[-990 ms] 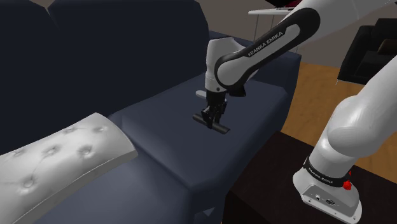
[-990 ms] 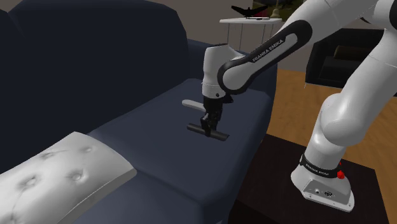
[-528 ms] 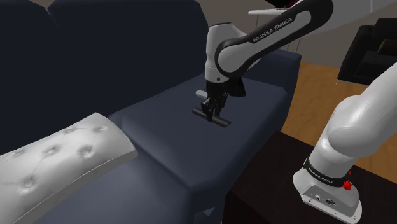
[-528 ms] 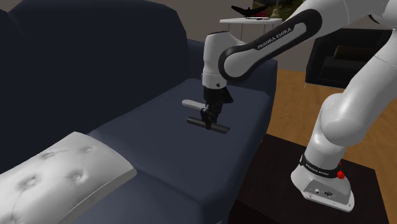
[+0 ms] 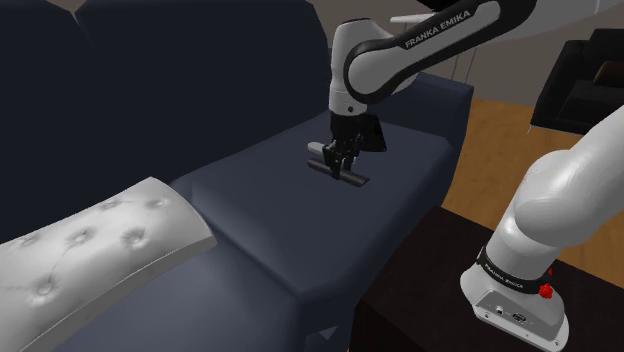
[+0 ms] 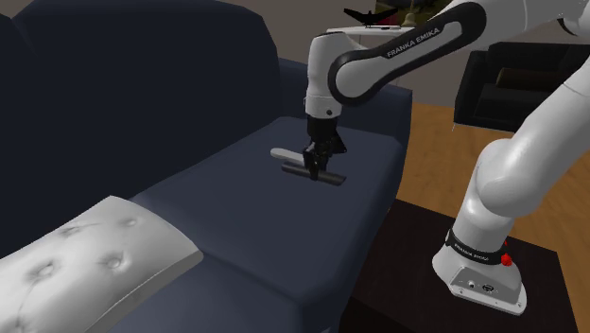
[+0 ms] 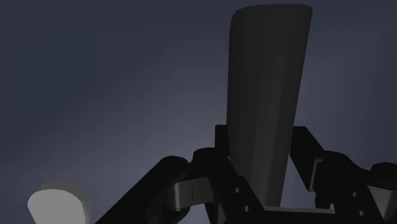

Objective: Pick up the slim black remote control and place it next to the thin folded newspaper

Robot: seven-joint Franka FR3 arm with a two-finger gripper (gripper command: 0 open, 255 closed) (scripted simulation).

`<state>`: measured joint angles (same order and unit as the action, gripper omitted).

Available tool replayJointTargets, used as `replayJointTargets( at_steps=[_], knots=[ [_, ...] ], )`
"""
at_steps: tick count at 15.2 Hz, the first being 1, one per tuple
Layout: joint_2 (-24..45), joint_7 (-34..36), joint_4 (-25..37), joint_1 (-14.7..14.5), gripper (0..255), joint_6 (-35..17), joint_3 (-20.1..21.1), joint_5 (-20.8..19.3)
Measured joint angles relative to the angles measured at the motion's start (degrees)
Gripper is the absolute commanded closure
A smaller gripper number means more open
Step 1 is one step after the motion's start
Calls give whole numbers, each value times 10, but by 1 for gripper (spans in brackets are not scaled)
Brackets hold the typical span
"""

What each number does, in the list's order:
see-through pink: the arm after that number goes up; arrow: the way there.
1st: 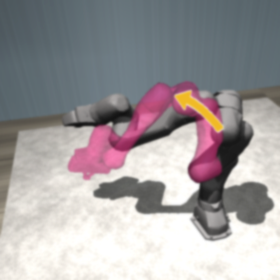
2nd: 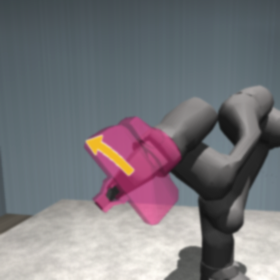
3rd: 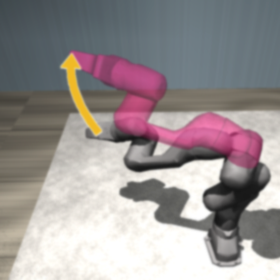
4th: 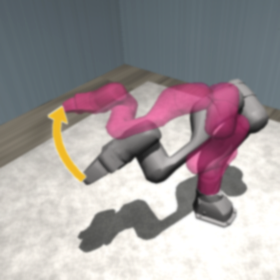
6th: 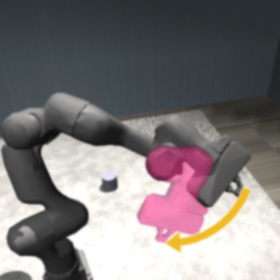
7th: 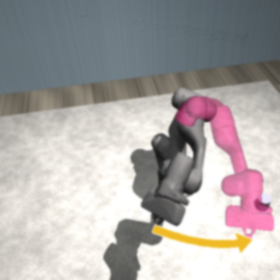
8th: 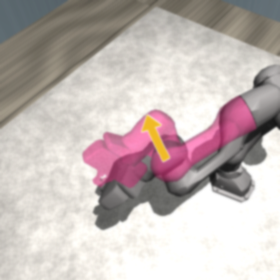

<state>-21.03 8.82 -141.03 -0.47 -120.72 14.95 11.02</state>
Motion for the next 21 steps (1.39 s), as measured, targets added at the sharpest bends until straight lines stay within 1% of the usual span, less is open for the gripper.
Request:
replayJointTargets(
  at_steps=[4, 5, 9, 17, 21],
  knots=[
    [-15, -61, -15, 26, 255, 7, -45, -15],
    [-20, -76, -26, 32, 255, 2, -55, -19],
    [-19, -134, -22, 62, 255, 11, -100, -40],
    [14, -244, 10, 116, 255, 19, -180, -77],
    [49, -299, 42, 139, 255, 19, -218, -89]
  ],
)
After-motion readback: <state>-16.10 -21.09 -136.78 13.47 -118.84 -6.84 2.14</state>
